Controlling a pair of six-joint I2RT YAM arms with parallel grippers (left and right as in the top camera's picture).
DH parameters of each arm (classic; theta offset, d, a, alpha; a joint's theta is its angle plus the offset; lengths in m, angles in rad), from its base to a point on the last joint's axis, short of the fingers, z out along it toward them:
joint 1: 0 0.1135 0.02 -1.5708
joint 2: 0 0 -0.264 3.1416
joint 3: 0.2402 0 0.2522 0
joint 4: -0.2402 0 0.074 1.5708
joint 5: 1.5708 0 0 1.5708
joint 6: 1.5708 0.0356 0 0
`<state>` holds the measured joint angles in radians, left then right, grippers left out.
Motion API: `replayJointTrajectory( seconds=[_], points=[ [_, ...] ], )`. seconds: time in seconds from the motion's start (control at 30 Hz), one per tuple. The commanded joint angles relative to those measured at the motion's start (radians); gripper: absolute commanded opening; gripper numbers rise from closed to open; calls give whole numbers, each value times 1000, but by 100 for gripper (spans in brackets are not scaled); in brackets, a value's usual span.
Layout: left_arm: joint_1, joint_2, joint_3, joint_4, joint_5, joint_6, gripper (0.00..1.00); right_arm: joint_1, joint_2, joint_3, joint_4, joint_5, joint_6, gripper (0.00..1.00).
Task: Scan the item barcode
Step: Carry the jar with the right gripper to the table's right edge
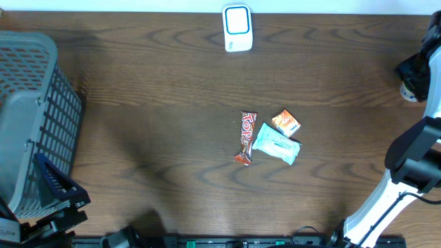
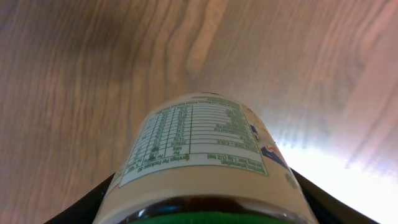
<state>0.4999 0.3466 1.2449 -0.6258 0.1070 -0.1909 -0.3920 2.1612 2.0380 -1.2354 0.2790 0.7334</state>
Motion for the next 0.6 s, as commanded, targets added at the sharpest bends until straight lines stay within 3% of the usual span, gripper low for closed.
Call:
replayJointTrajectory(
  seconds=[0.0, 0.33, 0.47, 0.57],
  points=[
    [-4, -10, -4, 1, 17, -13, 85, -2, -6, -68, 57, 12, 30, 53],
    [-4, -9, -4, -23, 16, -13, 85, -24, -6, -320, 286, 32, 146, 60],
    [-4, -9, -5, -32, 16, -13, 85, -42, -6, -389, 364, 19, 206, 73],
    [-4, -9, -10, -33, 16, -13, 85, -62, -6, -433, 417, -35, 234, 77]
  ],
)
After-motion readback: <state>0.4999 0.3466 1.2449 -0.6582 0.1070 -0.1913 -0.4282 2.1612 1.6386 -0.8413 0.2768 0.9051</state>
